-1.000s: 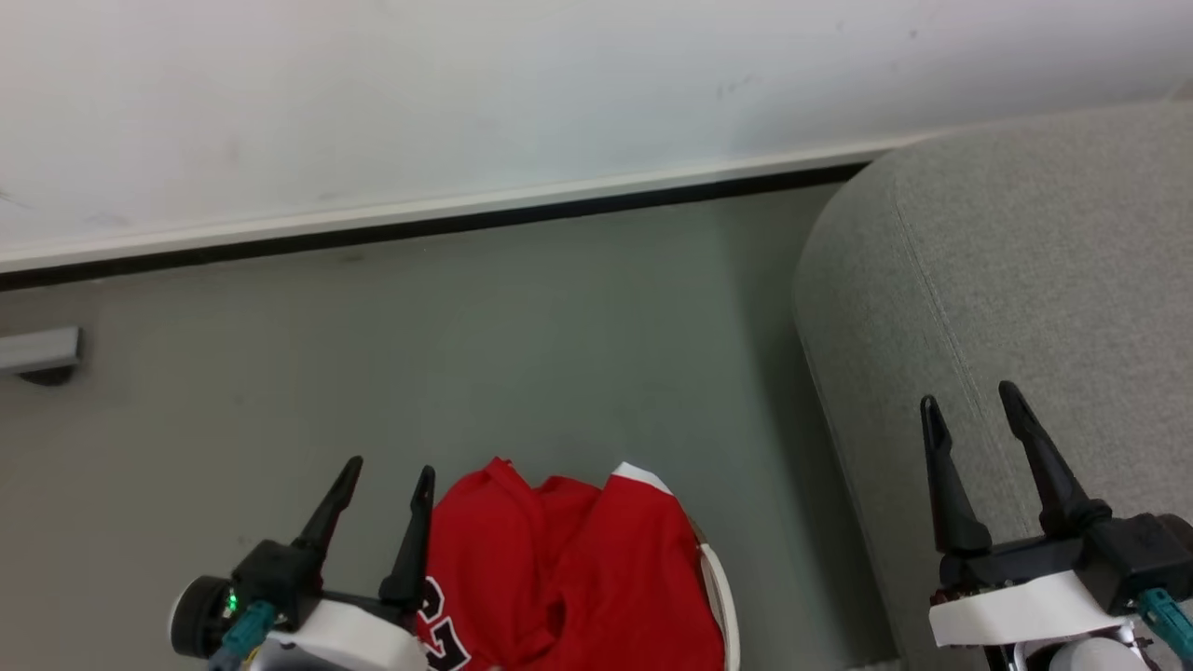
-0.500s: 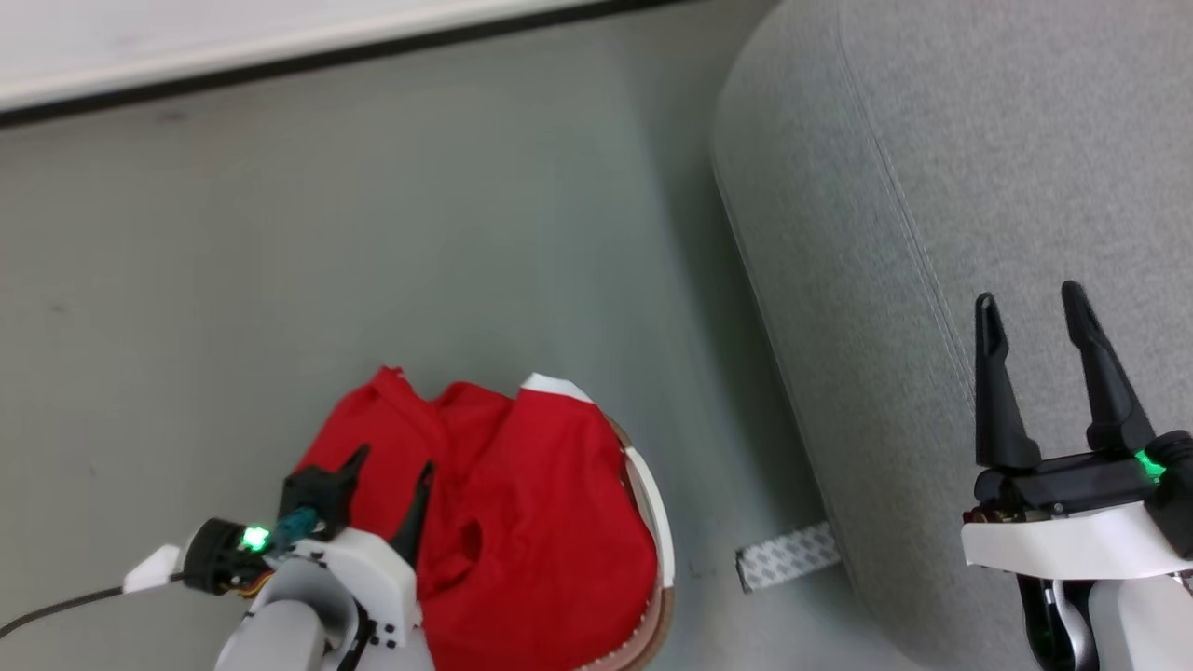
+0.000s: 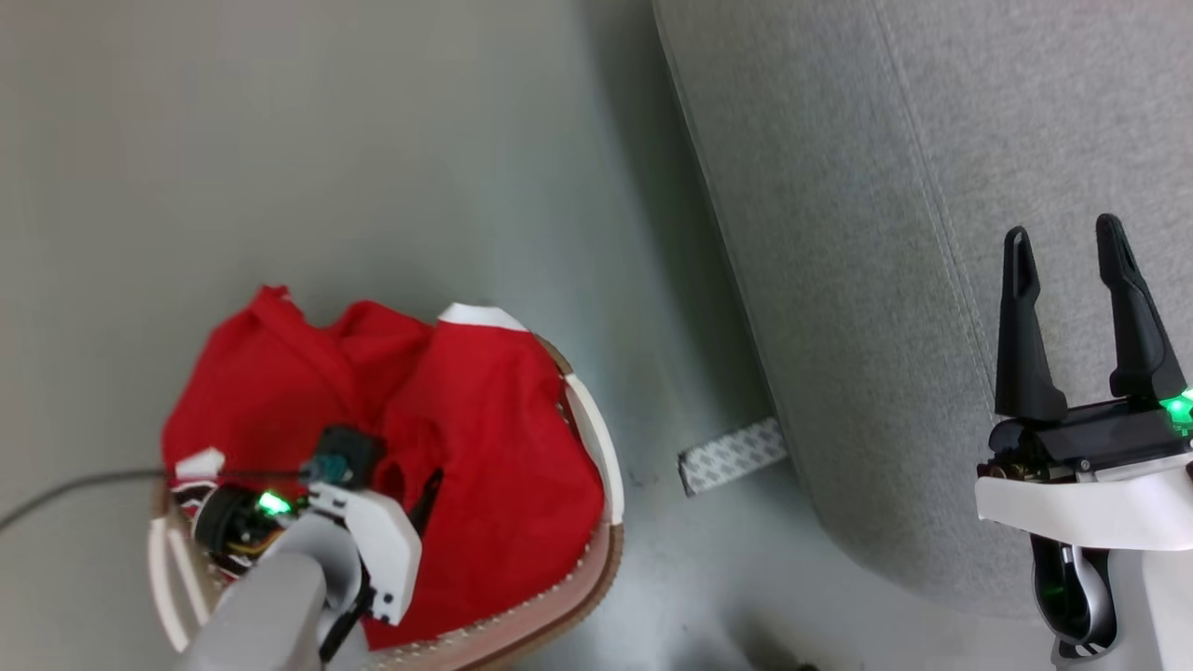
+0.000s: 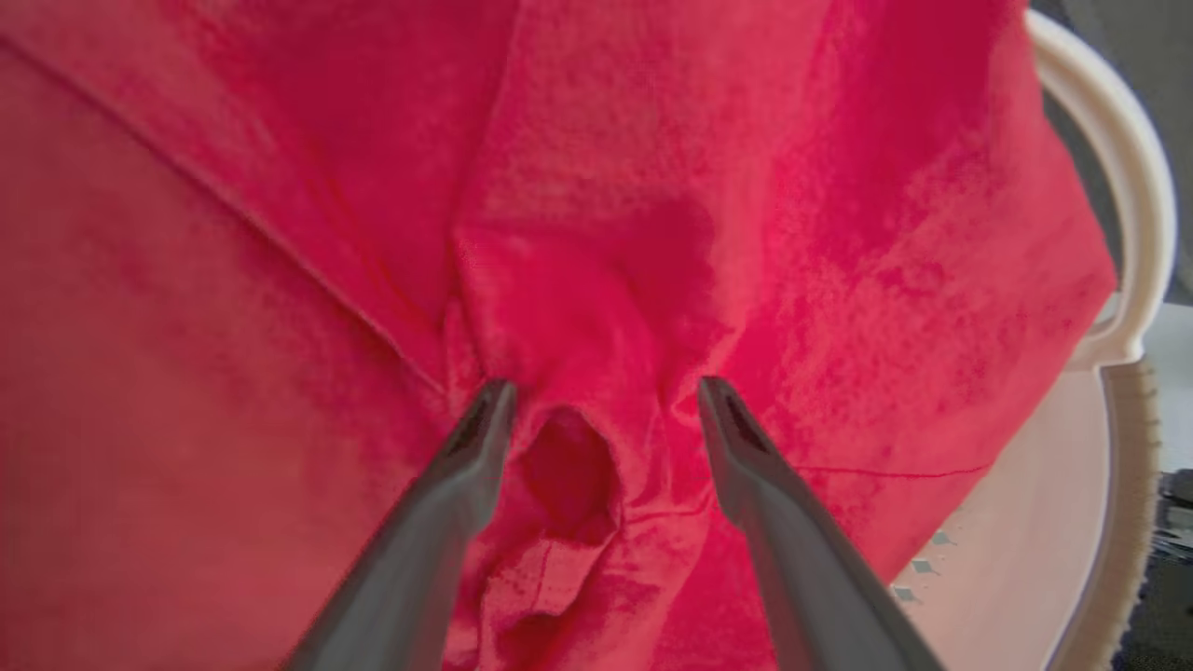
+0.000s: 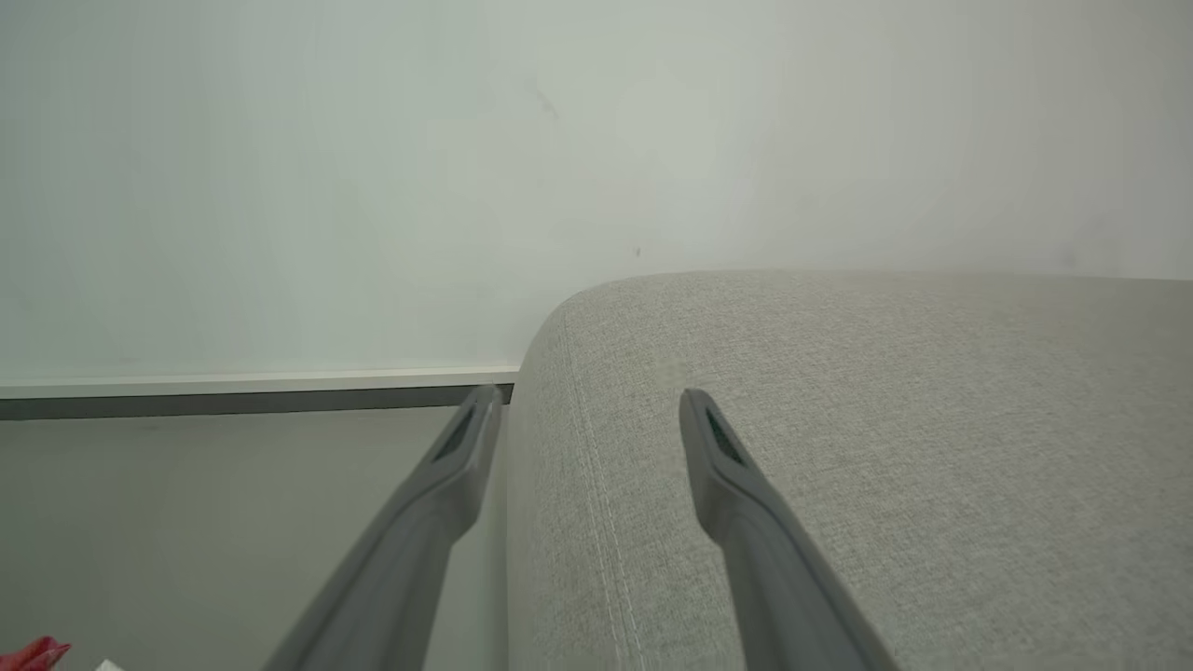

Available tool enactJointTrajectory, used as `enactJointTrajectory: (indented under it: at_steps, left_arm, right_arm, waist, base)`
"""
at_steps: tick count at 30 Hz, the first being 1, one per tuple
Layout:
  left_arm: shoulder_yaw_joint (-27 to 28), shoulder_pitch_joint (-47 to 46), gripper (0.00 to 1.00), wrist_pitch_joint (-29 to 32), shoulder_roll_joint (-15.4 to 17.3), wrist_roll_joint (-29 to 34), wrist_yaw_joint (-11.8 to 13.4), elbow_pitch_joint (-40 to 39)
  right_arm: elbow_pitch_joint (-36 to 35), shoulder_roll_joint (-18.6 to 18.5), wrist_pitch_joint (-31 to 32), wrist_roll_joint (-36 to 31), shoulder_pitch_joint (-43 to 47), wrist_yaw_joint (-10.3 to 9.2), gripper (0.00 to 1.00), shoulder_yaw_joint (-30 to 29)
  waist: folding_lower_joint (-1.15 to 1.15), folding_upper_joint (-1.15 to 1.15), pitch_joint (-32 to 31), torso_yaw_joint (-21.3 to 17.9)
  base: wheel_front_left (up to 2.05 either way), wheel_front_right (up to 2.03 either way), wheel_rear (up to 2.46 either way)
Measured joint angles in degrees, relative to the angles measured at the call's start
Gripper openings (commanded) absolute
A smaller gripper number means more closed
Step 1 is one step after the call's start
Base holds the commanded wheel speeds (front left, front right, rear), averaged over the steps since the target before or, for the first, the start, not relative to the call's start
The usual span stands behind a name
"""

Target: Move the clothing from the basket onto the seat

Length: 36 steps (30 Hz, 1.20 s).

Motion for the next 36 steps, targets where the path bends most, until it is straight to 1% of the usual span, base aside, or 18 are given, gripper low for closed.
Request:
enactJointTrajectory:
  at_steps: [4,7,12,16,17,18,19,21,26,31,36]
  left_arm:
    - [-3.67,-3.35,1.0,4.5,0.52,-4.08,-0.01,1.48]
    - [-8.13,-5.6,1.0,6.37,1.19,-6.59,0.0,0.67]
    - [-15.07,-8.69,1.0,8.44,3.34,-10.67,0.02,-0.58]
    - [-20.08,-10.32,1.0,8.37,4.05,-13.95,0.01,-1.27]
    - [-21.18,-10.67,0.85,8.27,4.33,-14.84,0.01,-1.38]
    - [-22.06,-10.96,0.45,7.93,4.64,-15.55,0.01,-1.43]
    - [-22.92,-11.24,0.0,7.77,4.93,-16.12,0.01,-1.4]
    - [-24.25,-11.56,0.0,6.92,5.24,-17.8,0.01,-1.22]
    - [-26.41,-11.6,0.0,2.2,4.81,-20.63,0.0,-0.22]
    - [-27.69,-10.27,0.0,-3.14,2.36,-23.21,0.0,0.99]
    - [-28.41,-6.37,0.0,-7.31,0.14,-26.18,0.0,0.51]
  right_arm:
    - [-0.18,0.0,0.0,0.89,-0.2,0.0,1.0,0.35]
    - [-0.41,0.01,0.0,1.59,-0.86,0.0,1.0,1.13]
    - [-0.47,0.01,0.0,2.38,-1.7,0.0,1.0,2.05]
    - [-1.01,-0.01,0.0,1.92,-1.74,0.0,1.0,2.67]
    - [-1.1,0.0,0.0,1.91,-1.76,0.0,1.0,2.83]
    - [-1.15,0.01,0.0,1.85,-1.77,0.0,1.0,2.9]
    - [-1.13,0.01,0.0,1.83,-1.82,0.0,1.0,2.94]
    - [-0.83,0.04,0.0,1.85,-2.14,0.0,1.0,3.14]
    - [0.01,0.02,0.0,1.52,-2.64,0.0,1.0,3.02]
    - [1.51,0.05,0.0,-0.12,-2.55,0.0,1.0,2.6]
    - [3.78,0.07,0.0,-1.79,-1.38,0.0,1.0,2.69]
  waist:
    - [0.0,0.0,2.89,-1.05]
    - [0.0,0.0,4.85,-1.69]
    - [0.0,0.0,7.73,-2.72]
    - [0.0,0.0,9.25,-2.34]
    - [0.0,0.0,9.48,-2.09]
    - [0.0,0.0,9.66,-1.86]
    - [0.0,0.0,9.79,-1.7]
    - [0.0,0.0,9.65,-1.65]
    - [0.0,0.0,7.21,-1.14]
    - [0.0,0.0,2.51,0.16]
    - [-0.01,0.0,-4.27,2.14]
  base:
    - [0.0,0.0,0.0]
    - [0.0,0.0,0.0]
    - [0.02,0.02,0.02]
    - [0.16,0.16,0.16]
    - [0.09,0.09,0.09]
    - [0.04,0.04,0.04]
    - [0.0,0.0,0.0]
    - [0.0,0.0,0.0]
    - [0.0,0.0,0.0]
    - [0.0,0.0,0.0]
    - [0.0,0.0,0.0]
